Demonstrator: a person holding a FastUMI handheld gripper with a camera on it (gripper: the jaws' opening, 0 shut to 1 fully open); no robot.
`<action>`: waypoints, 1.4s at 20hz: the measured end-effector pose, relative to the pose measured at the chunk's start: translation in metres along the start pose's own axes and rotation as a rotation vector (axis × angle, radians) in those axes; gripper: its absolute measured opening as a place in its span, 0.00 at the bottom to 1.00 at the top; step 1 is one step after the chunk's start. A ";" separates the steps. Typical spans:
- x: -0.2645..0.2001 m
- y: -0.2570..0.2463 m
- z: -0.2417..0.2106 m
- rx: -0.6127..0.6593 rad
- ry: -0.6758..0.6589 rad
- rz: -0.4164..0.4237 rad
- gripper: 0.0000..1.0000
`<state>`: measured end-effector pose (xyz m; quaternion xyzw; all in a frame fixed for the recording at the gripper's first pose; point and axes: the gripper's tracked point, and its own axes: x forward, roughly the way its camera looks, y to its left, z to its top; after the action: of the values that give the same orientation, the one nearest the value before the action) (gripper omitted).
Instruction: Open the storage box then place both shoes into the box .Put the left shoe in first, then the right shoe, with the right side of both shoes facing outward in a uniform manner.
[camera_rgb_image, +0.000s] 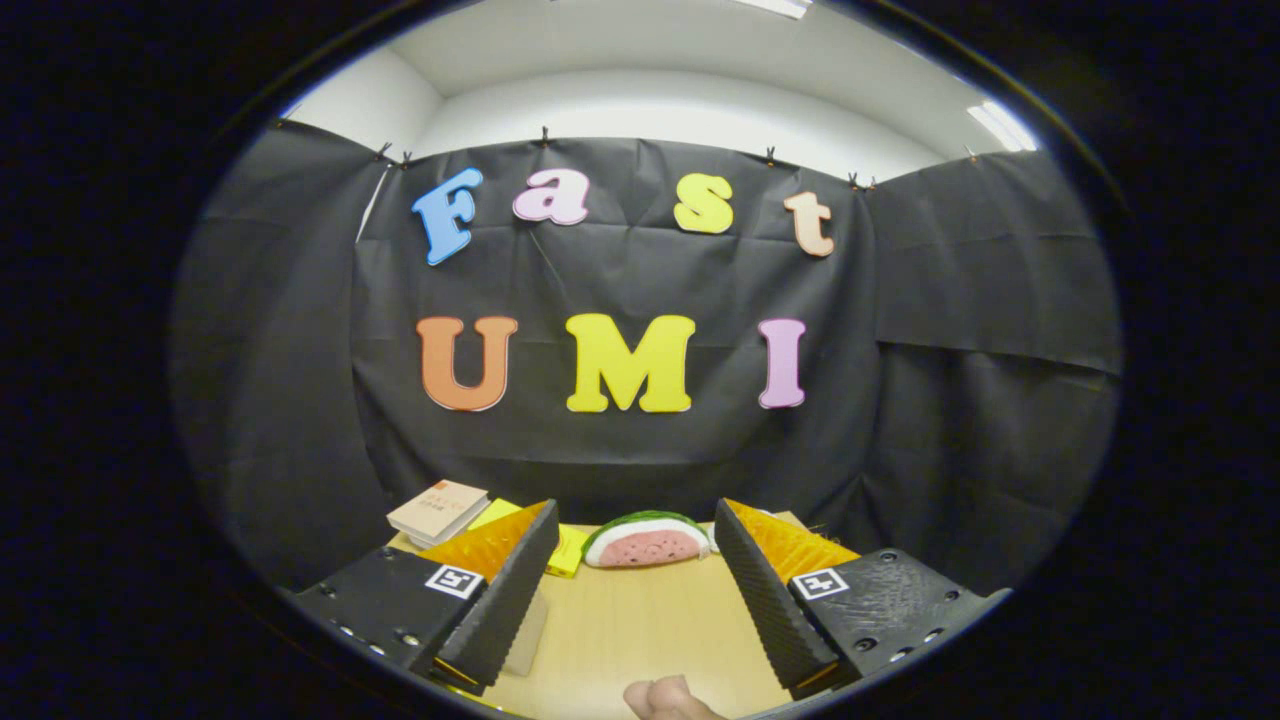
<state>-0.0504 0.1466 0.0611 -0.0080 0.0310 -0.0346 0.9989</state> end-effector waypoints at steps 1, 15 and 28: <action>-0.003 -0.005 -0.001 -0.014 -0.006 0.006 0.96; -0.003 -0.079 -0.033 -0.041 0.017 0.009 0.96; 0.001 -0.102 -0.045 -0.056 0.033 -0.025 0.96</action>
<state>-0.0597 0.0437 0.0177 -0.0356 0.0482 -0.0462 0.9971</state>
